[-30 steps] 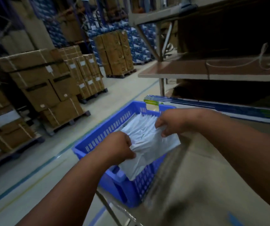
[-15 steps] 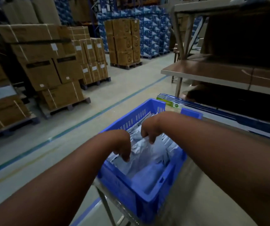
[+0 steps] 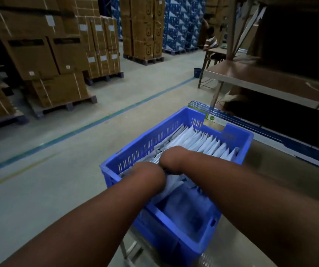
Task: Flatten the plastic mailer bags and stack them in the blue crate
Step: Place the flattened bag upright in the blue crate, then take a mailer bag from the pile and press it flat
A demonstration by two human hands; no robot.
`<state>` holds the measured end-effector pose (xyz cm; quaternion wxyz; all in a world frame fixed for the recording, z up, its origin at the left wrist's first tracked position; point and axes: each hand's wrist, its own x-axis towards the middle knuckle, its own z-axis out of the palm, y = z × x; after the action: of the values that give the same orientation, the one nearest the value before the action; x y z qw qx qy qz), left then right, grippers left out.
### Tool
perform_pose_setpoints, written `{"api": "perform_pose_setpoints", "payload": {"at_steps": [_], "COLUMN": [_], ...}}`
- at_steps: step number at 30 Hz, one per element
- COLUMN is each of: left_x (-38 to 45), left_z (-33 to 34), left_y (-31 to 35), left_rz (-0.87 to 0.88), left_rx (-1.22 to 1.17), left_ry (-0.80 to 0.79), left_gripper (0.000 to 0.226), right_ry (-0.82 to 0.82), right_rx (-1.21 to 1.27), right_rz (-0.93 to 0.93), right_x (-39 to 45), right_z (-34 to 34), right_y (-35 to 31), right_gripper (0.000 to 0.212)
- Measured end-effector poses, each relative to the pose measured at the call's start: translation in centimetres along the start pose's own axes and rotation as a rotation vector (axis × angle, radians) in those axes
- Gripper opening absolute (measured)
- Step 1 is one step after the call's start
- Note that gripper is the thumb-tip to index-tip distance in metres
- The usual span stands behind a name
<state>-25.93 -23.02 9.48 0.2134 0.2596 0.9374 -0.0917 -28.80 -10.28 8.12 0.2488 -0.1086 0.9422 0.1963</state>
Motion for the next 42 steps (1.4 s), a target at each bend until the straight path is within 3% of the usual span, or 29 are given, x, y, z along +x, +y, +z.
{"api": "perform_pose_setpoints", "payload": {"at_steps": [3,10,13,16,18,22,26,30,37,42], "left_x": [0.2,0.3,-0.4,-0.8,-1.2,-2.3,-3.3,-4.3,-7.6,-9.9], "left_z": [-0.5,-0.8,-1.4,-2.7,-3.9,-6.7,-8.9,-9.2,-5.9,-2.2], "left_y": [0.0,0.4,0.4,0.8,1.5,4.5,9.8,16.7,30.6,39.0], "left_rz": [-0.100,-0.164,-0.166,-0.112,-0.069,0.047,0.261,0.493,0.793,0.959], "left_rx": [0.049,0.133,0.132,0.151,0.128,0.088,0.122,0.112,0.132,0.155], "left_ry": [-0.016,-0.071,-0.056,0.006,0.072,0.298,0.516,0.613,0.574,0.502], "left_gripper": [0.059,0.055,0.062,0.076,0.072,0.022,0.020,0.011,0.043,0.051], "right_ry": [0.133,0.084,0.154,0.214,0.292,0.323,0.378,0.472,0.402,0.384], "right_rx": [-0.039,0.083,0.082,0.069,0.115,0.191,0.251,0.290,0.392,0.571], "right_rz": [-0.047,-0.023,-0.047,-0.071,-0.058,0.016,0.201,0.390,0.635,0.855], "right_x": [0.2,-0.3,-1.1,-3.6,-5.8,-10.9,-17.7,-26.3,-40.5,-47.5], "right_z": [0.1,1.2,0.9,-0.3,-1.0,-0.2,2.5,7.3,18.4,27.2], "right_y": [1.0,0.9,1.6,2.8,4.1,7.0,10.0,13.5,13.3,10.3], "right_gripper": [0.028,0.021,0.011,0.019,0.025,0.022,0.020,0.028,0.028,0.031]}}
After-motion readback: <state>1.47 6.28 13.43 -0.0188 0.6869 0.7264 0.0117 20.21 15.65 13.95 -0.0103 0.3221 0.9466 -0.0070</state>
